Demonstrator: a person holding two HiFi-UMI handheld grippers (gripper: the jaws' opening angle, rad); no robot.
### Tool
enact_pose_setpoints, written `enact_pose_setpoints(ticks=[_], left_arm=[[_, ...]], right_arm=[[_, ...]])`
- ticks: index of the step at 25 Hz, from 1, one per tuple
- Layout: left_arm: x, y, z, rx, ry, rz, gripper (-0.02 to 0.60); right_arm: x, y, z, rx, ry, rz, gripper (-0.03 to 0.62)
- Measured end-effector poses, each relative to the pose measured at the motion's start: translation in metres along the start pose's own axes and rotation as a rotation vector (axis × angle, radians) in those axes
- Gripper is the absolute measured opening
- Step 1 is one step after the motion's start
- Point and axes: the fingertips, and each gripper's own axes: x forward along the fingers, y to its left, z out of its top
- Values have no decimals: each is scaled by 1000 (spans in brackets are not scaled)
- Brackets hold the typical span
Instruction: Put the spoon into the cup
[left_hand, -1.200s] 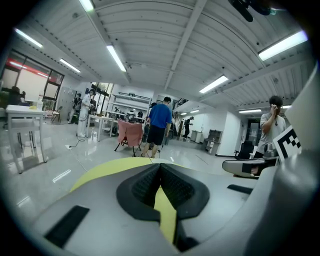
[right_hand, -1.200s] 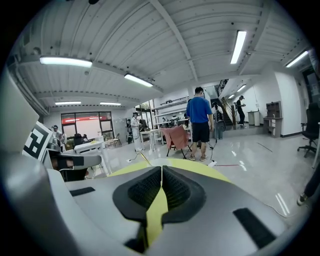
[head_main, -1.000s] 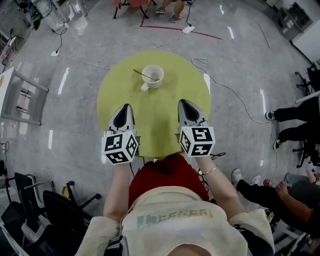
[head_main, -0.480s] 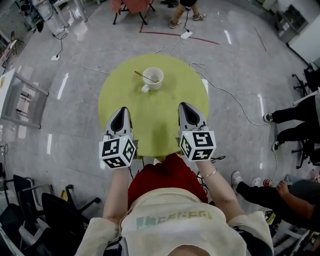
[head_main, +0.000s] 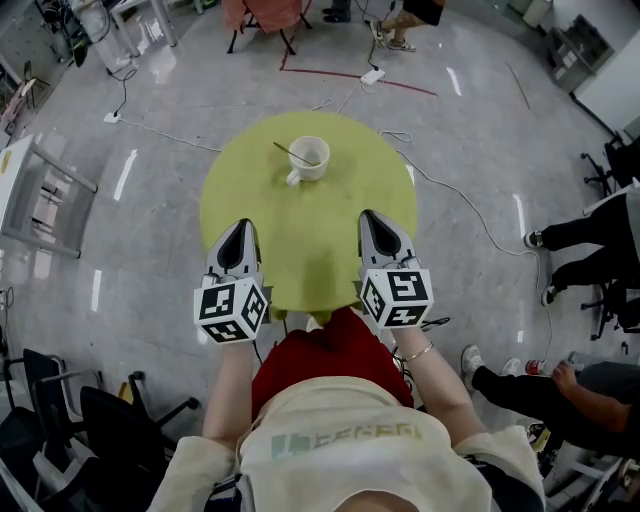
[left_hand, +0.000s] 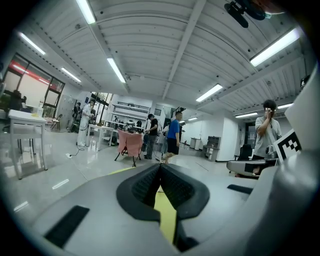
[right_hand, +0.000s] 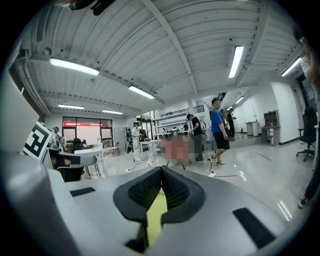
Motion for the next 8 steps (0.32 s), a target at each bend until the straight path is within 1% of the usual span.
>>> enact_pose_setpoints(ticks=[8], left_arm=[[-6, 5, 8, 0, -17, -15, 23]], right_arm=[[-3, 7, 2, 7, -16, -2, 35]])
